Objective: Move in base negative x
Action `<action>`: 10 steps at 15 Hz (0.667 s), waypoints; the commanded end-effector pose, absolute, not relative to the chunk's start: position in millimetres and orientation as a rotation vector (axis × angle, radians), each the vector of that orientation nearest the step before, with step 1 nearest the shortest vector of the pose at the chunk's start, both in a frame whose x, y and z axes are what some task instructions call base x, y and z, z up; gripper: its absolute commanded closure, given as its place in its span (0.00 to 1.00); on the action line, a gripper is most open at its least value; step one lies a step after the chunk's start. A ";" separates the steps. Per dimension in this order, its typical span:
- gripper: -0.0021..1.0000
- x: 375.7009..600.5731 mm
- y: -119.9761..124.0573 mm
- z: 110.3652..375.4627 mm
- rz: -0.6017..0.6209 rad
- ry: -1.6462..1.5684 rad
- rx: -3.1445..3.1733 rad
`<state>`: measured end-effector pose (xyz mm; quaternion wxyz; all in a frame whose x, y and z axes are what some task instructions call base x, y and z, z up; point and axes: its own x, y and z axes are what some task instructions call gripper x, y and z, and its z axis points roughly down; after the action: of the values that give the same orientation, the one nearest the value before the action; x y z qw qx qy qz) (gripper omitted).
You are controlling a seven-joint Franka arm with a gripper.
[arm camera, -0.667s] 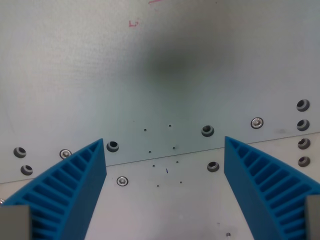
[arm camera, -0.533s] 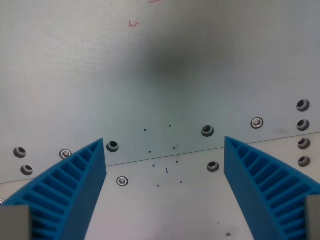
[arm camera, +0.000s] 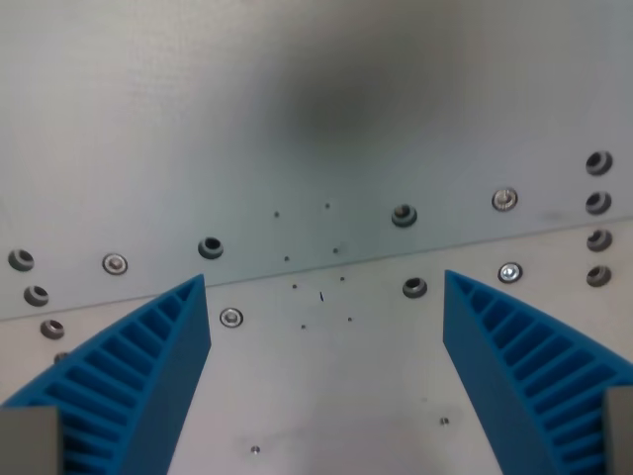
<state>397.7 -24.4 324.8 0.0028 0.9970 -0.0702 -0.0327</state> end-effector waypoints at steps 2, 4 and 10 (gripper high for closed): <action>0.00 362.8 -30.4 328.5 -0.002 -0.215 3.131; 0.00 352.5 -31.9 327.0 -0.002 -0.215 3.131; 0.00 321.6 -36.5 322.0 -0.002 -0.215 3.131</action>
<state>338.7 -32.2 317.4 0.0041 0.9961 -0.0745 -0.0464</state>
